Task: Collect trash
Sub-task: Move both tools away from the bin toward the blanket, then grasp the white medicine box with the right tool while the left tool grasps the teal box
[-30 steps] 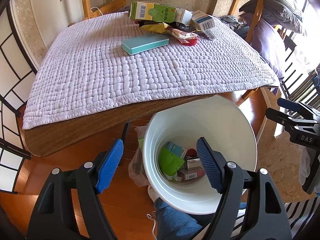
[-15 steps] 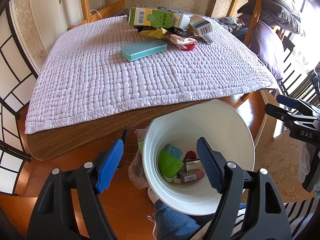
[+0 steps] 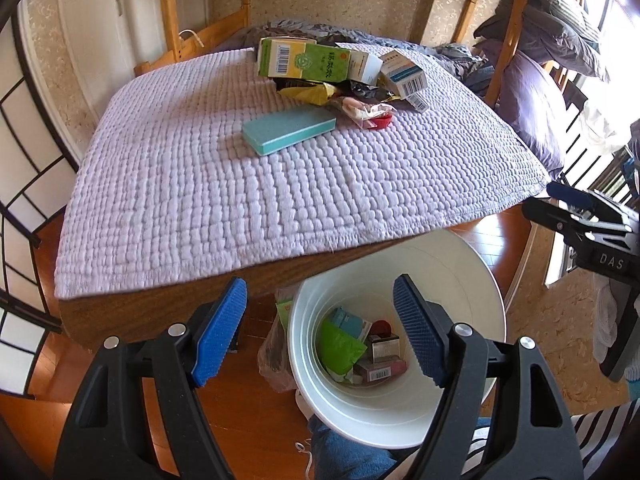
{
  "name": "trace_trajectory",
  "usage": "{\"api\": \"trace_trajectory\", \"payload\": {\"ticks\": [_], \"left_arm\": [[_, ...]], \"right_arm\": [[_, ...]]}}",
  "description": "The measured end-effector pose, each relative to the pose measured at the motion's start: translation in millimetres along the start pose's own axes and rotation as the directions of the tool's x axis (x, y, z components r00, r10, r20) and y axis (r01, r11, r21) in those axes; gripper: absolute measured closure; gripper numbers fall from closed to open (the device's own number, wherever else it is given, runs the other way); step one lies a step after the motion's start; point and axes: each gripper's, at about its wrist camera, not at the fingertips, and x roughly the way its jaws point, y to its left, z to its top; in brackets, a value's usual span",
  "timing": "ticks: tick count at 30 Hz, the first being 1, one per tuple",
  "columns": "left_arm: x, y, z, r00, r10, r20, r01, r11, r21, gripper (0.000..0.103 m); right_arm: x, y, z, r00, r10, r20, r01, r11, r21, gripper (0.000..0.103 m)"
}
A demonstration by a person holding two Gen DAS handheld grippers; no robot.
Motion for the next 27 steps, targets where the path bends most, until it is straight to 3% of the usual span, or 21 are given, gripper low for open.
{"api": "trace_trajectory", "payload": {"ticks": [4,10,17,27], "left_arm": [[7.4,3.8,17.8,0.999,0.023,0.025,-0.024,0.999,0.036,0.026],[27.7,12.5,53.4,0.999,0.018,0.039,-0.022,0.993,0.116,0.026],[64.7,16.8,91.6,1.000,0.013,0.008,-0.015,0.970,0.243,0.026],[111.1,32.7,131.8,0.994,-0.082,-0.068,0.098,0.951,0.293,0.026]], "right_arm": [[8.1,0.4,18.8,1.000,-0.006,0.020,0.006,1.000,-0.018,0.021],[26.3,-2.5,57.3,0.998,0.053,0.044,-0.053,0.998,0.018,0.021],[60.9,-11.7,107.2,0.993,0.110,0.039,-0.113,0.990,0.088,0.021],[118.5,-33.9,153.3,0.977,0.214,-0.004,-0.207,0.947,0.245,0.021]]}}
